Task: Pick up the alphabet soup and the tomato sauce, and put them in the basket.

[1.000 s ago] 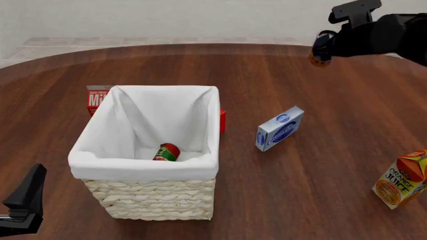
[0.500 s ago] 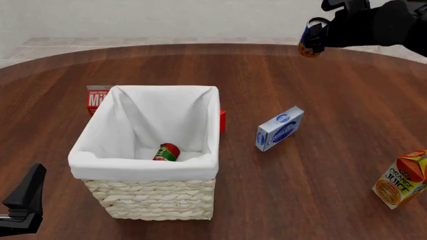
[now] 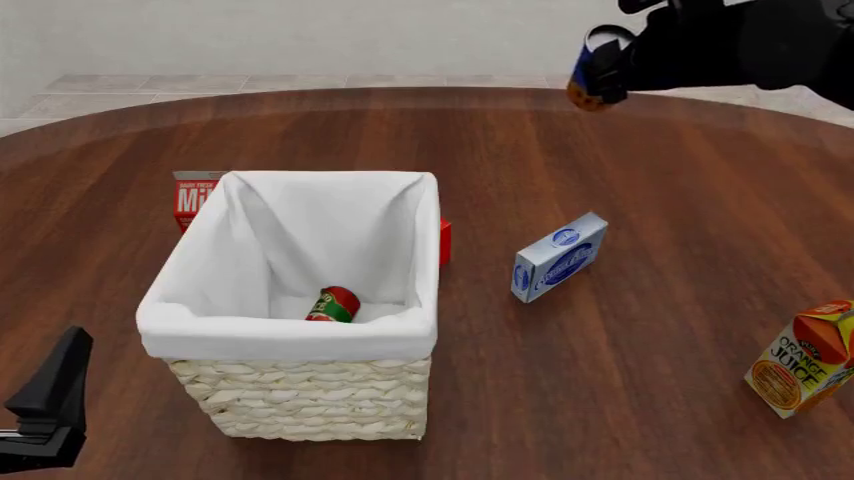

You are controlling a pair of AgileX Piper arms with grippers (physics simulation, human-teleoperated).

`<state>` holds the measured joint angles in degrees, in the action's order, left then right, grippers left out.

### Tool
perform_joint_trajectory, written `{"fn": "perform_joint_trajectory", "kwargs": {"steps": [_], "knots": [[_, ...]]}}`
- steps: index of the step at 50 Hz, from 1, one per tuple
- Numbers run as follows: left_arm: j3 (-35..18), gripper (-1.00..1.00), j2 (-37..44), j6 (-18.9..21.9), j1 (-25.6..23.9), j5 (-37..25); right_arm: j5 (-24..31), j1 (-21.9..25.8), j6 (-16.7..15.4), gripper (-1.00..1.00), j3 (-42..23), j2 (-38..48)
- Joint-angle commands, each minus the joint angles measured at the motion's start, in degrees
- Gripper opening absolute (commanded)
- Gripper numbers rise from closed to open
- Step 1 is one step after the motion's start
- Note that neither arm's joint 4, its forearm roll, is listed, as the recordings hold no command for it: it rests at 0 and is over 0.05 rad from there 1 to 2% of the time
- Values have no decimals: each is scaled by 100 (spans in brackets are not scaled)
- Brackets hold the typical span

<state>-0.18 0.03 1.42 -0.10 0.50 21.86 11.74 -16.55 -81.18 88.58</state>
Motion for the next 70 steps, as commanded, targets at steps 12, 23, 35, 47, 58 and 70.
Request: {"fn": "perform_joint_trajectory", "kwargs": {"steps": [12,23,35,47,58,70], "knots": [[-1,100,0,0,3,-3,143,513,92,-100,30,-304],[0,100,0,-5,6,-2,176,753,49,-100,102,-371],[-2,100,0,-26,14,-2,277,1143,98,-100,217,-584],[-3,100,0,-35,16,4,307,1284,12,-100,230,-655],[-4,100,0,-51,22,7,402,1547,91,-100,263,-718],[-3,100,0,-55,22,5,495,1837,66,-100,291,-819]]}}
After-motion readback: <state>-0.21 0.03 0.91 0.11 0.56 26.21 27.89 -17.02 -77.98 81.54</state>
